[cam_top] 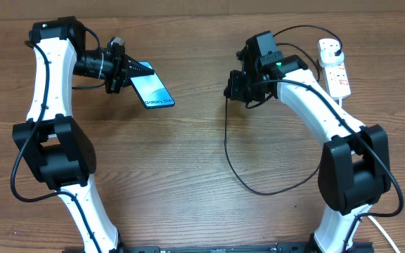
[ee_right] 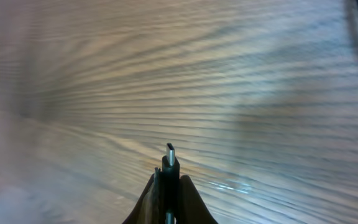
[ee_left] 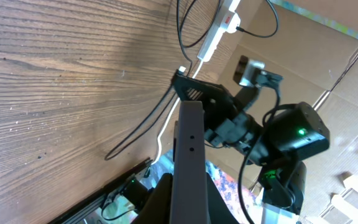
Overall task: Plug charger to phone and switch on socket
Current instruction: 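Lift the cable end with the right gripper toward the held phone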
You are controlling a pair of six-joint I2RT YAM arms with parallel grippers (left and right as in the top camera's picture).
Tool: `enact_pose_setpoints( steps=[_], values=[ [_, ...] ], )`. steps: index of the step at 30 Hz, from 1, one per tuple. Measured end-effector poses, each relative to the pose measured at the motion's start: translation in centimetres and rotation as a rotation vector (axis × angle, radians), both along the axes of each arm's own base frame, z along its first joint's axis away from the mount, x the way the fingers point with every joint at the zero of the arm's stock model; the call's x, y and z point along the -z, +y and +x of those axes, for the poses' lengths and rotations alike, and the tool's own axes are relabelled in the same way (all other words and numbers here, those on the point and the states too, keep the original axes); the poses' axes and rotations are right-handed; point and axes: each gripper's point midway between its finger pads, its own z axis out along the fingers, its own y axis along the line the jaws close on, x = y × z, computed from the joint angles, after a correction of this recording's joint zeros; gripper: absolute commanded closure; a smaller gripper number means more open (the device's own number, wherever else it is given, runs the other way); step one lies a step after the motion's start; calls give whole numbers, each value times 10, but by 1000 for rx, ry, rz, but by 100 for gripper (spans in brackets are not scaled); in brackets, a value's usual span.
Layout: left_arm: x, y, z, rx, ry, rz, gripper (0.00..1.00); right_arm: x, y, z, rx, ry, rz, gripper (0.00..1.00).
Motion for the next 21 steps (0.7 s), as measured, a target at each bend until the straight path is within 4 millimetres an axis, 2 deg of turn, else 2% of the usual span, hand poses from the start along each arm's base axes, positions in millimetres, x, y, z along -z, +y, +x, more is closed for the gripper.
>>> enact_pose_setpoints(
  steps=[3, 9, 13, 16, 21],
  values=[
    [0, 0, 1, 0, -6, 1, 96, 12, -4, 1, 35, 2, -75, 96],
    [0, 0, 1, 0, -7, 1, 96, 57, -4, -7, 115, 45, -267, 96],
    [0, 0, 1, 0, -7, 1, 96, 81, -5, -15, 155, 60, -370, 96],
    [0, 0, 1, 0, -6, 3, 96, 88, -5, -16, 174, 55, -412, 96],
    [1, 1, 1, 1, -6, 6, 96, 88, -11, -17, 211, 54, -443, 96]
  ],
)
